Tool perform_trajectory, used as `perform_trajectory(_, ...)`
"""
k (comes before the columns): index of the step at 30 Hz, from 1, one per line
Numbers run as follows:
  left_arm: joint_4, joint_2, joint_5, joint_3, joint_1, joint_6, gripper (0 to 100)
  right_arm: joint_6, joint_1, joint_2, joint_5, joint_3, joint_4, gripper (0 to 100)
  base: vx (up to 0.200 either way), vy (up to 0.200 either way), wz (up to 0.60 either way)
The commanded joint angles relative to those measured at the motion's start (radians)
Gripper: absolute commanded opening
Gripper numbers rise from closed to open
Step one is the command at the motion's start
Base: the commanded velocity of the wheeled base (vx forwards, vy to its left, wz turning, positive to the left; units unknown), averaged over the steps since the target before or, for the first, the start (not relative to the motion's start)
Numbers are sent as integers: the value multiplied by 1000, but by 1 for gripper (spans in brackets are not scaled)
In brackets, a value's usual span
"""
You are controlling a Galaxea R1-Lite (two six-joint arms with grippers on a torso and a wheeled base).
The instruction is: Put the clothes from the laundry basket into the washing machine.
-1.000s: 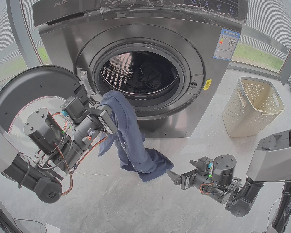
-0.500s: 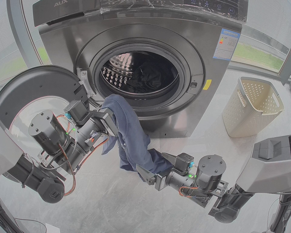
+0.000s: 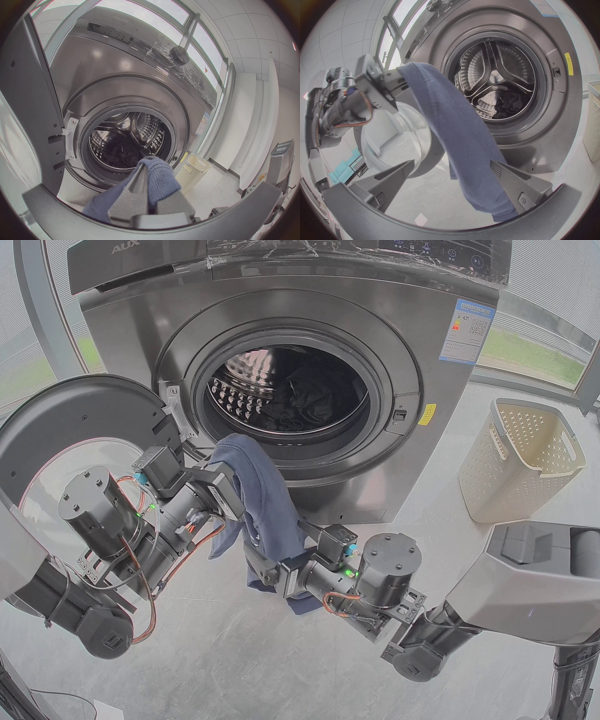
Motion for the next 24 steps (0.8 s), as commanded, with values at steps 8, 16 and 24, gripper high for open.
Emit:
perform_trajectory(8,-2,-18,0,-5,-1,-2,0,-25,-136,112,-11,-178,53,100,0,0,0)
perform_trajectory(16,-2,-21,0,-13,0,-2,0,-28,-212,81,-10,-172,49,100,0,0,0)
perform_trajectory(24,-2,-20,-2,-7,3,0,0,-28,-266,17,-1,-158,47,100,0,0,0)
